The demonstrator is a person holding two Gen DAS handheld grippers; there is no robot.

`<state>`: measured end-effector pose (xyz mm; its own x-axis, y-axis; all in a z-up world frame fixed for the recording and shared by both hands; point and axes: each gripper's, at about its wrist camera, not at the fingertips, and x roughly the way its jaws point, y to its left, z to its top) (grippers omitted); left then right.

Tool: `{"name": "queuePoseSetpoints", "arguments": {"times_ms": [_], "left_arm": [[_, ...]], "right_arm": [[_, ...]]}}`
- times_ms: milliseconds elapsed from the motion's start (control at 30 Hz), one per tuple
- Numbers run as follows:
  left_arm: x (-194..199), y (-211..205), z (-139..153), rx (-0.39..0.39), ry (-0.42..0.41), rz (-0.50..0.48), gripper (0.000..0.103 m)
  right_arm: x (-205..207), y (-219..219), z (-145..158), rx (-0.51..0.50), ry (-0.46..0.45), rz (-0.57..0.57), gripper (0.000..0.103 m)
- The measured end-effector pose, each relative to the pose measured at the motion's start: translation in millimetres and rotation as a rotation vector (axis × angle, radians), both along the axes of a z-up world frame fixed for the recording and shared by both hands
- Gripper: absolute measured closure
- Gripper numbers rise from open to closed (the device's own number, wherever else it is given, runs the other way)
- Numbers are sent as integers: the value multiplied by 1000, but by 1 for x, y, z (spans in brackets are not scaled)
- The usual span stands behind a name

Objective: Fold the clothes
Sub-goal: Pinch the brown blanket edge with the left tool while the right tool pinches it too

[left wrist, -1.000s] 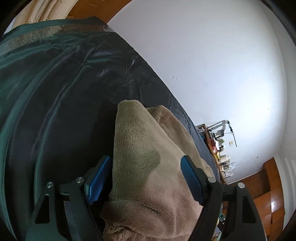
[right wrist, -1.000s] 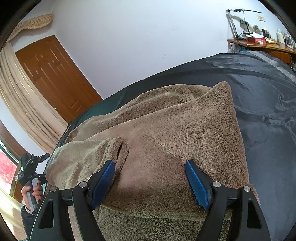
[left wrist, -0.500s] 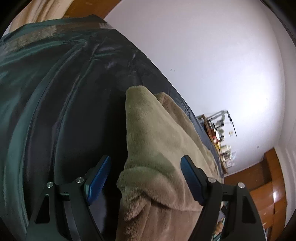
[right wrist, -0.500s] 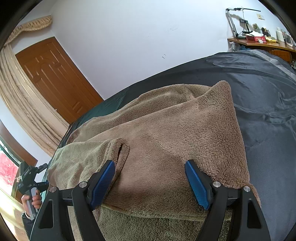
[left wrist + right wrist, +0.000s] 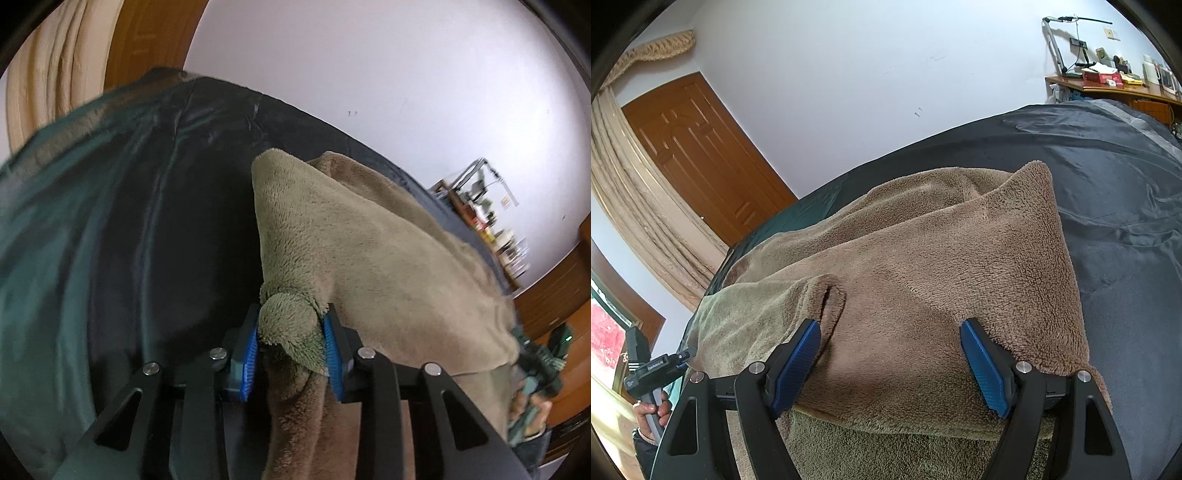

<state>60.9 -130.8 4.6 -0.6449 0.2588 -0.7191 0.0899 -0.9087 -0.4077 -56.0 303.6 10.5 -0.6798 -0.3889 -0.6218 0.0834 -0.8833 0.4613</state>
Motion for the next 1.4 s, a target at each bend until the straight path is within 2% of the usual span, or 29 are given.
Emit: {"name": "queuePoseSetpoints", "arguments": {"times_ms": [133, 333, 400, 500, 600, 800, 933, 1133, 1167, 1200, 1233, 1267, 1300, 1333, 1400], "left_arm": [[-4, -1, -1, -10, -13, -8, 63], [-10, -12, 2, 79, -12, -10, 30], [-17, -24, 5, 135, -16, 21, 25], [-32, -34, 10, 190, -12, 33, 25], [-52, -36, 12, 204, -35, 23, 24], [-79, -33, 7, 190, -78, -15, 24], [-91, -37, -2, 224, -101, -26, 24], [-100, -36, -9, 253, -106, -65, 24], [-102, -35, -10, 259, -105, -71, 24], [-103, -35, -11, 265, -101, -73, 24], [-105, -34, -11, 267, -99, -75, 29], [-109, -33, -12, 263, -103, -75, 38], [-112, -31, -14, 252, -117, -77, 62], [-115, -29, -15, 241, -126, -76, 79], [-116, -27, -14, 231, -113, -63, 86]], "right_arm": [[-1, 0, 0, 2, 0, 0, 23], [0, 1, 1, -4, 3, 0, 23], [0, 1, 1, -8, 5, 0, 23], [1, 3, 1, -18, 9, 0, 23], [1, 4, 1, -20, 9, -2, 23], [4, -22, 16, 88, 5, 20, 23], [-7, -48, 28, 144, -1, 71, 23], [-36, -72, 17, 212, -66, 118, 23], [-41, -75, 14, 221, -74, 122, 24], [-43, -78, 13, 238, -73, 129, 32], [-44, -82, 12, 258, -70, 137, 45], [-44, -84, 12, 265, -65, 145, 51], [-43, -86, 12, 267, -59, 152, 66], [-42, -86, 15, 268, -47, 149, 75], [-41, -86, 21, 269, -18, 138, 84]]}}
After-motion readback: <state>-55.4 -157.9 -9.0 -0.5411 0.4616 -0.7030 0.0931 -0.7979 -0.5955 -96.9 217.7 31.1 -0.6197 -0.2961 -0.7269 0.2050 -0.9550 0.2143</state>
